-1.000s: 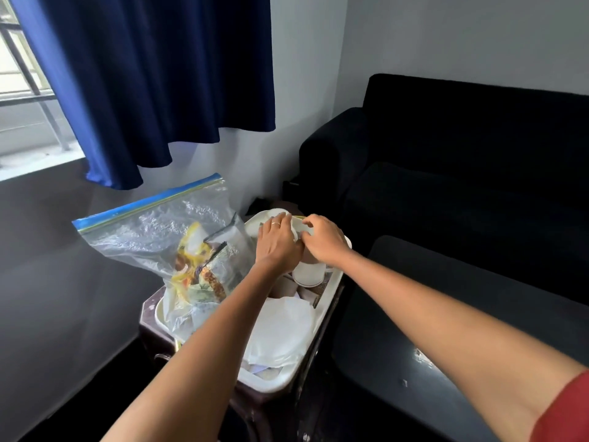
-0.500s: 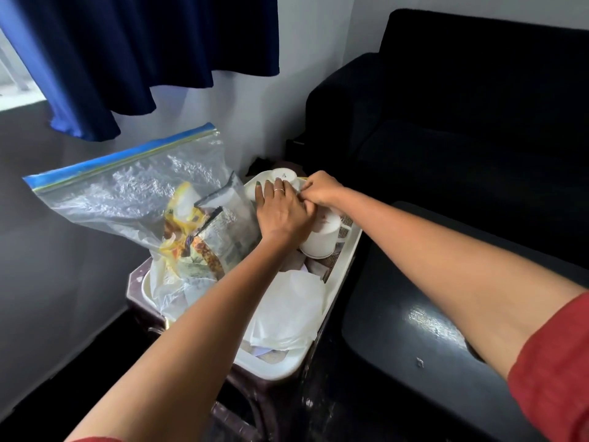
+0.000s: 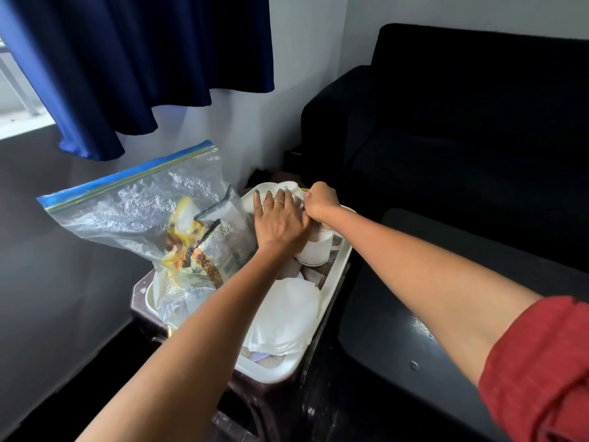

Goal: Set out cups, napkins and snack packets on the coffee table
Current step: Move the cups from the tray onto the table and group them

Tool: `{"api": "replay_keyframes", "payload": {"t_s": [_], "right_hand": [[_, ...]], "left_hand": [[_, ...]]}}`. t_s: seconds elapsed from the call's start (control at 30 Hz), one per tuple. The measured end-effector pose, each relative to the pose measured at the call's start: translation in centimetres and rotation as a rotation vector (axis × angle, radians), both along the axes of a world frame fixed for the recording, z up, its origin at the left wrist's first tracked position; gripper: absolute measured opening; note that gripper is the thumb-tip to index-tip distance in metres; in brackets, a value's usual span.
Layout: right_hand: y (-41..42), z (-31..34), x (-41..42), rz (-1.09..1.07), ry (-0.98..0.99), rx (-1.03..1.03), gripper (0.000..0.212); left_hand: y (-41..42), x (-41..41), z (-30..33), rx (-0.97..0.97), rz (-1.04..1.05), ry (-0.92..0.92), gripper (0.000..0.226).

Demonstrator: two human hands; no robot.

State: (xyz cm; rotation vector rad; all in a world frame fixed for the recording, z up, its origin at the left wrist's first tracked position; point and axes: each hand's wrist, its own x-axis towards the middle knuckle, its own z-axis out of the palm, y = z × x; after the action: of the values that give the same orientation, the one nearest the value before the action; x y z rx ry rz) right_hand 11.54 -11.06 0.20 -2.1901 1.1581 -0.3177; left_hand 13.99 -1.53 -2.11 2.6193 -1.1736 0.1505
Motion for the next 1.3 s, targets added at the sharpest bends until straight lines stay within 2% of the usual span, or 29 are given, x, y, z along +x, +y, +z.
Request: {"api": "replay_keyframes", "payload": {"t_s": [0.1, 0.23, 0.4, 0.63, 1.13, 1.3], "right_hand": [[-0.1, 0.3, -0.7, -0.021, -0.027, -0.046, 0.022], [-0.1, 2.3, -1.9, -0.018, -0.092, -0.105, 0.014], [0.1, 5.3, -4.2, 0.006, -0.192, -0.145, 0.016], [1.0, 9.2, -8.9, 0.049, -0.272, -0.196, 0.011], [2.9, 11.3, -22.9, 0.099, -0.227, -0.301, 0.008], [2.9, 11.8, -27.9, 0.083, -0.238, -0.262, 0.013]], "left_hand": [[0.1, -0.6, 0.5, -0.055, -0.008, -0.027, 0.059], [0.0, -1.4, 1.7, -0.087, -0.030, -0.110, 0.063], [0.1, -2.9, 4.0, -0.160, -0.016, -0.178, 0.072], [0.8, -6.2, 7.3, -0.267, -0.049, -0.239, 0.071], [3.1, -18.9, 8.4, -0.447, -0.112, -0.141, 0.066], [3.1, -23.6, 7.8, -0.546, -0.164, -0.002, 0.068]]}}
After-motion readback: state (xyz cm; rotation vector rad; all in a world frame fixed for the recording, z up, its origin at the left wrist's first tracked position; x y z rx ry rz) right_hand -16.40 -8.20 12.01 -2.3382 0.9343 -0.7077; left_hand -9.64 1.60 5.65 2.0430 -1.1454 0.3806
